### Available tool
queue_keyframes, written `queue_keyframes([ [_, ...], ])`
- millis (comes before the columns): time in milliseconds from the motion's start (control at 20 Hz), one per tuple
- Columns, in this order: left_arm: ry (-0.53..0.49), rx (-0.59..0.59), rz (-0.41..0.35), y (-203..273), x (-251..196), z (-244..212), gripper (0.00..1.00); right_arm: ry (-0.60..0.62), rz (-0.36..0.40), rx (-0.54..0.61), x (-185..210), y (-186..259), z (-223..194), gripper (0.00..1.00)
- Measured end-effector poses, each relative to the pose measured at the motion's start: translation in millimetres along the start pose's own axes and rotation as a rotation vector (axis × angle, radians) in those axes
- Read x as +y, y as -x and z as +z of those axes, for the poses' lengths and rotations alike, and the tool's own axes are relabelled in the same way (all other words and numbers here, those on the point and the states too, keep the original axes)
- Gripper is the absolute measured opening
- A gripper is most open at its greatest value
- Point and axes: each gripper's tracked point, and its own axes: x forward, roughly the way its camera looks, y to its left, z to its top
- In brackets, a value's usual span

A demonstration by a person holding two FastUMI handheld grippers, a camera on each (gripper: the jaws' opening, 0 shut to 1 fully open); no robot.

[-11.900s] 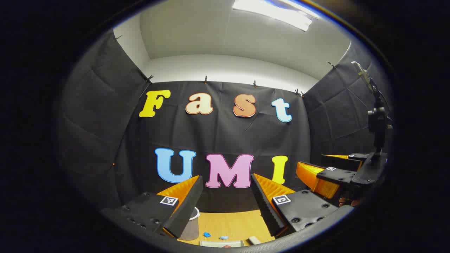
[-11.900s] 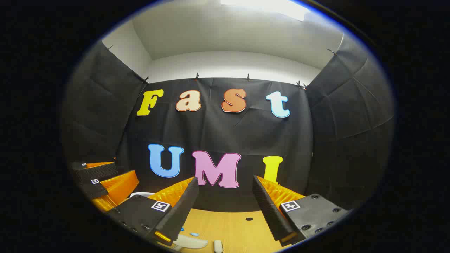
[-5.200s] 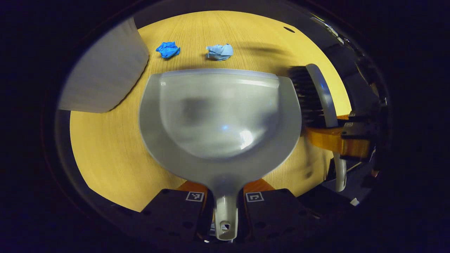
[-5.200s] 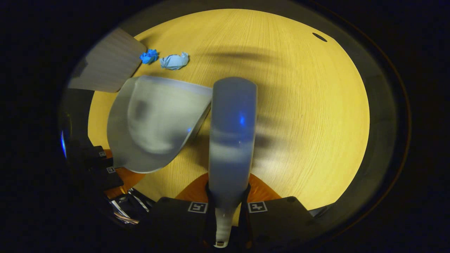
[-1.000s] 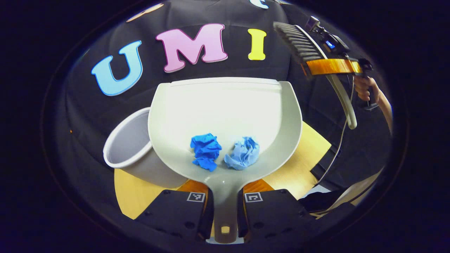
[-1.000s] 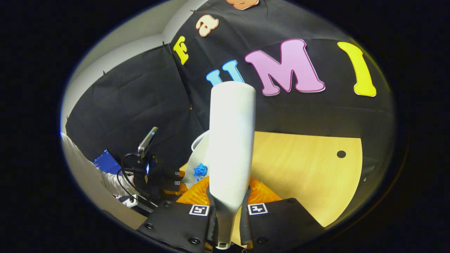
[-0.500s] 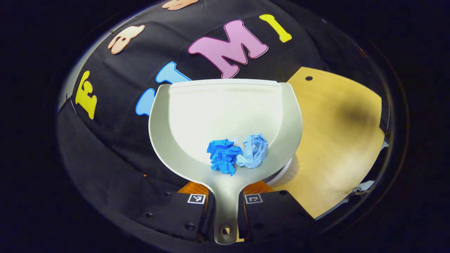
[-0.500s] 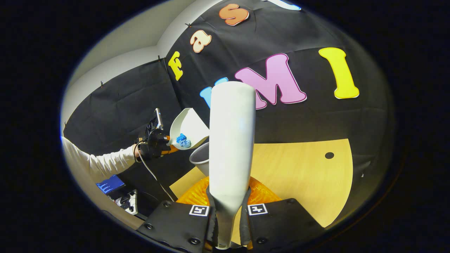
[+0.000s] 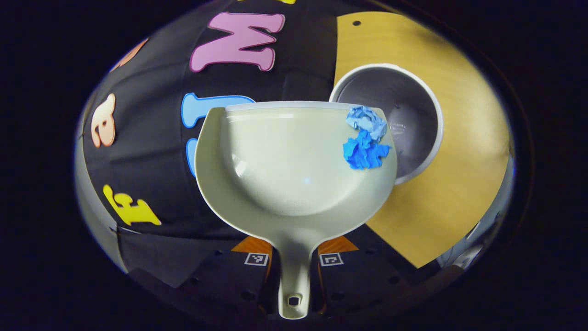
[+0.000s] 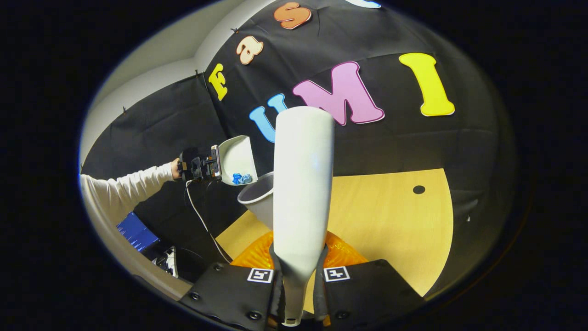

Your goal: Pick up the small broom and dustpan from the desktop, sweep the trash into the dustpan with the broom, and then empty the trash into the garbage bin.

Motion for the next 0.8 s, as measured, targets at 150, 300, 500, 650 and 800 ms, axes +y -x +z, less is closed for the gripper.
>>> queue_keyframes([
  [150, -0.212, 0.038, 0.090, -1.6, 13.6, -7.0, 0.25, 0.001, -0.013, 0.014, -5.3, 0.7, -5.6, 0.25],
  [300, -0.202, 0.032, 0.121, -5.1, 16.5, -10.2, 0.24, 0.000, -0.020, 0.020, -7.4, 2.7, -7.6, 0.25],
  [500, 0.009, -0.039, 0.101, 24.3, 17.4, -5.0, 0.24, 0.001, -0.034, 0.017, -7.3, 5.2, -6.7, 0.25],
  [650, 0.258, -0.113, 0.034, 33.8, 16.4, 6.8, 0.24, 0.017, -0.062, 0.024, -5.8, 7.9, -4.7, 0.25],
  [800, 0.542, -0.220, -0.048, 54.1, 8.7, 29.2, 0.24, 0.030, -0.084, 0.019, 1.0, 10.4, 1.3, 0.25],
])
